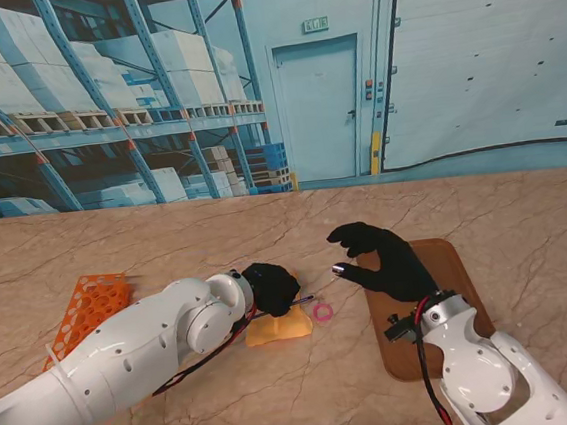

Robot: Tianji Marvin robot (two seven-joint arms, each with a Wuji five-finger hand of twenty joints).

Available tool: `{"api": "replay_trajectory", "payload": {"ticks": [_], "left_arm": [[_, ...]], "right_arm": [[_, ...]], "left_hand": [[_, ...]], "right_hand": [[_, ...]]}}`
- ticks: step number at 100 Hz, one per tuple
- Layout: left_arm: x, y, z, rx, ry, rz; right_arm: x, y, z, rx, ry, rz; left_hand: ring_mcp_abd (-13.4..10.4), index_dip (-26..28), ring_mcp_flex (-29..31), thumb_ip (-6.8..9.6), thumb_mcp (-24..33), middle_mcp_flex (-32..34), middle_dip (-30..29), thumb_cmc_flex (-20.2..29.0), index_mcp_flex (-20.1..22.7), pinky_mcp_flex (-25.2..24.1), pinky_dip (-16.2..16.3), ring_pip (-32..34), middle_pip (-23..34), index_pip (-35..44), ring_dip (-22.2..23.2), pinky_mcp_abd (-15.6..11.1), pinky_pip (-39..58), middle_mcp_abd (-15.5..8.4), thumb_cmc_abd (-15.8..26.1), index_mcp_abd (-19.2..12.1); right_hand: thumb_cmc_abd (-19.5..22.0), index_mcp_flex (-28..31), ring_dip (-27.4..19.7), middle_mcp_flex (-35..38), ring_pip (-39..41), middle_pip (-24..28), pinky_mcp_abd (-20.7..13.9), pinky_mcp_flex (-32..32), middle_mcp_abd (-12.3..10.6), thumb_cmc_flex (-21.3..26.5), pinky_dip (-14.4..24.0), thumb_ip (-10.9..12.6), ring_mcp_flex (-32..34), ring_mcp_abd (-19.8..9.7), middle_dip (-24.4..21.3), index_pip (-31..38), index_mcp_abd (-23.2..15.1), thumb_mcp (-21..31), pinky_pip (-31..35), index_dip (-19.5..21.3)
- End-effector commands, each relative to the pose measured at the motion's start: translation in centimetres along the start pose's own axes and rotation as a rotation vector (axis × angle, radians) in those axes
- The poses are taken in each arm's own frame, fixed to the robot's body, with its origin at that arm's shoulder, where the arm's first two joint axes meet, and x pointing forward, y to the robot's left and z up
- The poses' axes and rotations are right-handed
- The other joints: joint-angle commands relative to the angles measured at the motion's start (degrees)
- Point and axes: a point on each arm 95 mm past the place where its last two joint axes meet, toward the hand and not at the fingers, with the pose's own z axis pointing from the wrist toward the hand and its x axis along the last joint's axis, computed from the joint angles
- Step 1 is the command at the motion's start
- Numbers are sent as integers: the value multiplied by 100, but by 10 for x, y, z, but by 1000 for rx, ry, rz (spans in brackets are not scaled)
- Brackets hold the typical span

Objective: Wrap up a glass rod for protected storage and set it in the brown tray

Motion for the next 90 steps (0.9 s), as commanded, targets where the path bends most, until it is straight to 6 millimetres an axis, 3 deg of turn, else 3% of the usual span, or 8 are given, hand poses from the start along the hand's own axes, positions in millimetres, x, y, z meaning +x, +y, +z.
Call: {"api": "replay_trajectory", "payload": {"ticks": [1, 29, 38, 65, 90], "left_arm": [[2, -1, 3, 2, -1, 5], [1, 2, 8, -21, 1, 74], [2, 3, 8, -14, -1, 62], [4, 1, 9, 23, -1, 41], [4, -1, 3, 54, 5, 49]], "right_arm": [[3, -1, -1, -5, 7, 11], [3, -1, -1, -9, 6, 22], [3, -1, 0, -6, 5, 24], [2, -1, -1, -8, 4, 25], [2, -1, -1, -6, 3, 27]], "left_hand": [[-76, -52, 260, -63, 146, 165, 37, -51, 170, 171, -83, 201, 202, 288, -69, -150, 650, 38, -275, -167], [-111, -125, 196, -122, 129, 107, -6, -28, 97, 69, -134, 107, 138, 263, -127, -177, 595, -36, -301, -276], [-67, -163, 186, -280, -72, 103, -18, -52, 70, 51, -143, 96, 129, 220, -134, -143, 584, -30, -338, -298], [-22, -202, 108, -393, -412, 41, -42, -202, -58, -24, -147, 47, 89, 24, -139, -92, 521, -57, -317, -296], [6, -189, 35, -420, -561, -24, -52, -261, -124, -115, -144, -1, 55, -121, -136, -86, 450, -52, -229, -276]], "right_hand": [[241, 57, 72, 78, 31, -68, 43, -26, -10, -249, 137, 203, 58, -12, 55, -104, -74, -48, 12, 41], [386, 75, 77, 96, 20, -98, 62, -35, 6, -315, 150, 215, 55, 4, 51, -140, -64, -223, -9, 32], [402, 75, 78, 94, 16, -104, 65, -39, 8, -307, 154, 220, 54, 9, 52, -148, -65, -255, -16, 31], [430, 84, 84, 103, 15, -110, 64, -35, 14, -277, 167, 238, 61, 16, 55, -162, -58, -306, -28, 30], [433, 94, 89, 107, 16, -111, 64, -35, 13, -254, 177, 247, 57, 15, 57, -166, -54, -323, -37, 32]]}}
